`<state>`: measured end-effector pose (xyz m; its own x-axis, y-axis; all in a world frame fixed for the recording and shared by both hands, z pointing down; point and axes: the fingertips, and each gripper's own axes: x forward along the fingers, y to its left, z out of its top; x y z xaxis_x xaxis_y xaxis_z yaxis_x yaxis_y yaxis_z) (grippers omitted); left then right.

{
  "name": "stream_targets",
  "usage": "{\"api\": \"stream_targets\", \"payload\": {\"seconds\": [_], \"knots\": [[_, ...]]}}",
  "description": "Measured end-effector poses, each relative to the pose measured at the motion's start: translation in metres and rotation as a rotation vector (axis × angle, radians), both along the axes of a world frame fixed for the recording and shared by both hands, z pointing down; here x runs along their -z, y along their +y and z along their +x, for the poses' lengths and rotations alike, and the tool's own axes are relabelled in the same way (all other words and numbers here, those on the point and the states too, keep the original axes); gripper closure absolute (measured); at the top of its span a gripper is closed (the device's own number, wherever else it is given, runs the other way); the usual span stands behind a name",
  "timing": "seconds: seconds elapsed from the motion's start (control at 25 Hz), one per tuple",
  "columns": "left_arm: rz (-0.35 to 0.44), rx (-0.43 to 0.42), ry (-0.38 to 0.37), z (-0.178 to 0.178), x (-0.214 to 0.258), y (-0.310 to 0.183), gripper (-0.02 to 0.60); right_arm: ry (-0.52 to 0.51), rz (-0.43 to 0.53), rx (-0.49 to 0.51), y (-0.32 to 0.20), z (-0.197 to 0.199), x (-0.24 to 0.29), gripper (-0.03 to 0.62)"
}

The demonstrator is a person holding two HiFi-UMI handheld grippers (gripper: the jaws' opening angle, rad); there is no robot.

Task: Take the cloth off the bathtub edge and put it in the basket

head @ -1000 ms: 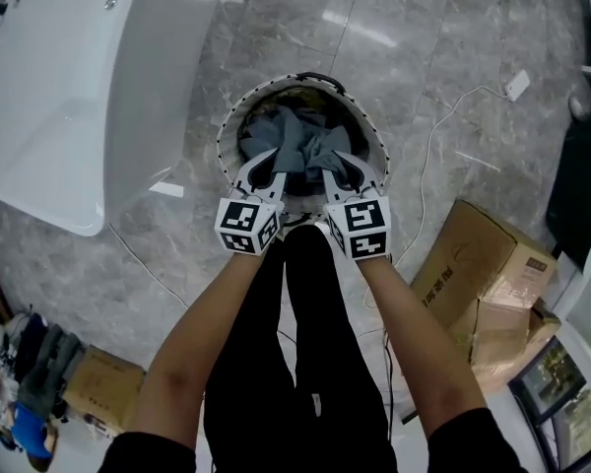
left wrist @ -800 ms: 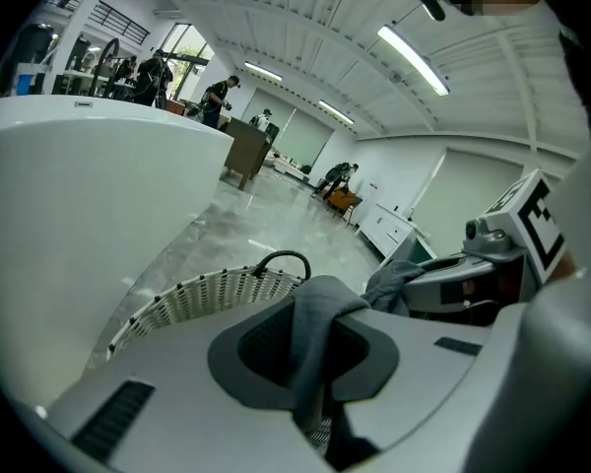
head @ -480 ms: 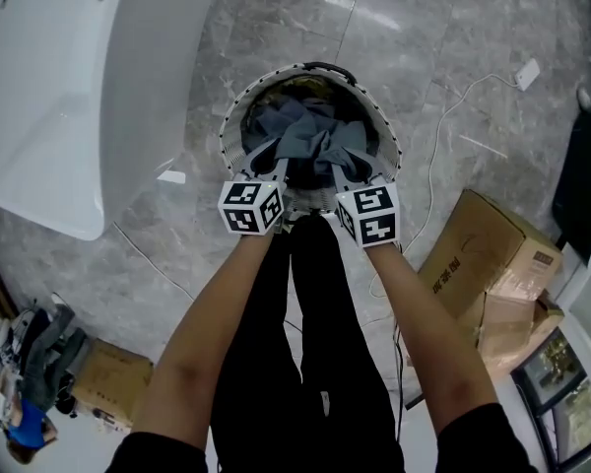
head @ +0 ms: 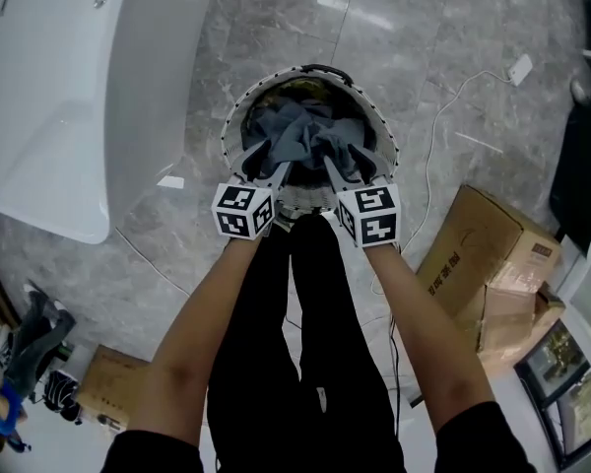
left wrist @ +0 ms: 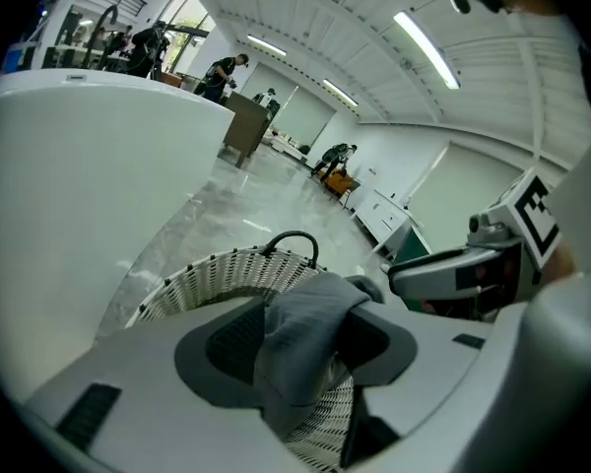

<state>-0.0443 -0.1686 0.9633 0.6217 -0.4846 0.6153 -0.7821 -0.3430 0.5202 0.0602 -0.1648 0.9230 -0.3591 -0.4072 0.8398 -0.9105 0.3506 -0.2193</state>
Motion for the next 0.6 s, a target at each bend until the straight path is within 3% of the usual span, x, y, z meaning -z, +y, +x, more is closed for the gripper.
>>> {"api": "stream_targets", "payload": {"seconds": [0.32,0.6], "knots": [[0.016,-0.005,0.032,-0.001,0.02,0.01,0.31,-0.01,0.024,0.015,0.009,-0.017,0.015,0.411],[0.08,-0.007,0.047,0.006,0.048,0.009,0.308,-0.008,0.045,0.009,0.021,-0.011,0.025,0.411]]}}
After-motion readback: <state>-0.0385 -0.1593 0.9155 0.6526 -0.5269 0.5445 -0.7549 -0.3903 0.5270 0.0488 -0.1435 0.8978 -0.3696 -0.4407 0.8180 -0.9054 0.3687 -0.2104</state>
